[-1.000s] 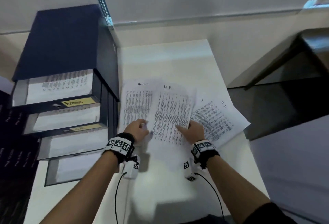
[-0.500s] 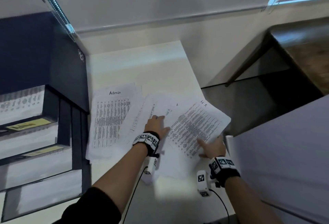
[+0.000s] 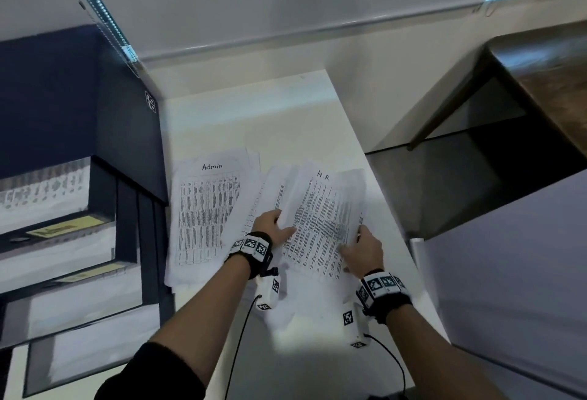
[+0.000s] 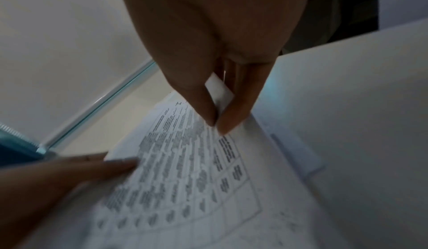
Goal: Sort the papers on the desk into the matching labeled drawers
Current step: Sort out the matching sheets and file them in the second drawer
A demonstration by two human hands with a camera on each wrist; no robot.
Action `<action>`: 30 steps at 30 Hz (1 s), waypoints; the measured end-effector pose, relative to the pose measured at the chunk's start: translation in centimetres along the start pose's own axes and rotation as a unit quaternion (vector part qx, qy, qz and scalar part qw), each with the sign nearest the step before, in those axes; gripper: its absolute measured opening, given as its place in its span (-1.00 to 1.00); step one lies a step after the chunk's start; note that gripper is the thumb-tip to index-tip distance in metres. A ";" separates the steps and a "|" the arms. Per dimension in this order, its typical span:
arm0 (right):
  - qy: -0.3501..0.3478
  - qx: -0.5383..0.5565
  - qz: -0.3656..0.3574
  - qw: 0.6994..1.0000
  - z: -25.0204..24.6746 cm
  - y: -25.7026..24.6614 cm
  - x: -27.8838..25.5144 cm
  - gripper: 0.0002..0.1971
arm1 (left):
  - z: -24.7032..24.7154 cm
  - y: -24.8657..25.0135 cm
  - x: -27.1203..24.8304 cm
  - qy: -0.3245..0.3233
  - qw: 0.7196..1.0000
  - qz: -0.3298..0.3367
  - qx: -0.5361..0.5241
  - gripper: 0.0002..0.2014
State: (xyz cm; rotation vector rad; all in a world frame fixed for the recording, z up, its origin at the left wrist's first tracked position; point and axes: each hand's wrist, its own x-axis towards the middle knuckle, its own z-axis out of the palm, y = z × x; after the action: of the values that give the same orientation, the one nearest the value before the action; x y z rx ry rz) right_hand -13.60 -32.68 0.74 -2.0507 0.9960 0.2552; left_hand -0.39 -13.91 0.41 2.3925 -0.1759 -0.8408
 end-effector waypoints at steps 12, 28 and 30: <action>0.003 -0.191 -0.029 0.981 2.9 -1.2 -1.1 -0.54 | 0.4 -1.7 -2.1 0.031 0.999 -0.012 -0.016 -0.39; 0.048 0.106 -0.257 0.959 1.4 -6.9 -4.6 -0.89 | -8.8 -2.7 -7.7 0.119 0.981 0.009 -0.153 -0.53; 0.005 0.079 -0.233 0.969 2.6 -6.6 -5.0 -0.90 | -8.5 -4.0 -7.7 0.092 0.986 -0.022 -0.139 -0.61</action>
State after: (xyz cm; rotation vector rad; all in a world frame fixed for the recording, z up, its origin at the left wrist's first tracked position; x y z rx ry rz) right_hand -11.71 -25.68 5.41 -2.0700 0.4953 -0.0798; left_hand -1.63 -4.10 7.48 2.2006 0.0653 -0.6149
